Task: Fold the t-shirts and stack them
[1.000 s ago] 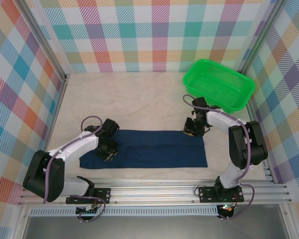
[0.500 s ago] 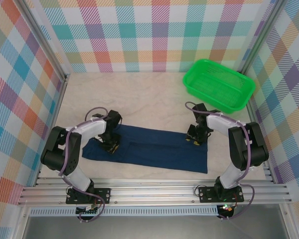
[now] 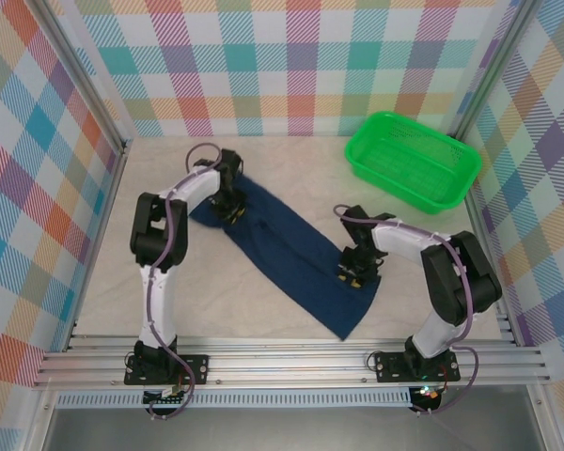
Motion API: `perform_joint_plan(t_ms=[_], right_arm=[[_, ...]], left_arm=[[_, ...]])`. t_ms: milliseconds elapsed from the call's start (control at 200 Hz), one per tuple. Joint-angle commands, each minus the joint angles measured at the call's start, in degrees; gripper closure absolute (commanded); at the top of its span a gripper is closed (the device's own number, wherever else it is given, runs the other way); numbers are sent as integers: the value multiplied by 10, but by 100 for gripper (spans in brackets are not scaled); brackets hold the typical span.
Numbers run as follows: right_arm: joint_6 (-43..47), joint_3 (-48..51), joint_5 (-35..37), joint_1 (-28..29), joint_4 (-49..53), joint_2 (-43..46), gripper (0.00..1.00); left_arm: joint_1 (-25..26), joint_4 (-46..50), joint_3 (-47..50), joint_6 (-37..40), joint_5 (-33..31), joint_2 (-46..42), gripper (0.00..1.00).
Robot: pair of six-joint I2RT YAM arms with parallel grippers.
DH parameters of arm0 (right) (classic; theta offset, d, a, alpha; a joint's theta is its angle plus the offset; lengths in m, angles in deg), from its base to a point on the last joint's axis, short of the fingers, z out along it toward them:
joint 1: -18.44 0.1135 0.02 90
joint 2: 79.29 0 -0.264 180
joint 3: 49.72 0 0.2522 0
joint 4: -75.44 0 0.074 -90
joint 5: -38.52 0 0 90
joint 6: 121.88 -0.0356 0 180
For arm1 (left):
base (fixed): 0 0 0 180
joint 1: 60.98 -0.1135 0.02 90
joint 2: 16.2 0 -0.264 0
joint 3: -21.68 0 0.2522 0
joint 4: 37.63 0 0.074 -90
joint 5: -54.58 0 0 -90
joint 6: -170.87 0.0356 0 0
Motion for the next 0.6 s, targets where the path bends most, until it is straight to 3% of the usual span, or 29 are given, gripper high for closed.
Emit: perform_joint_plan(t_ms=[0, 260, 510, 595], right_arm=[[-104, 26, -33, 45, 2, -9, 71], [-342, 98, -87, 112, -156, 10, 69], [-480, 67, -111, 148, -177, -34, 67], [-483, 55, -101, 149, -167, -39, 66]], left_arm=[[5, -49, -112, 33, 35, 110, 73], [27, -41, -404, 28, 96, 293, 72], [24, -47, -418, 12, 70, 303, 73], [18, -45, -420, 11, 75, 298, 73]])
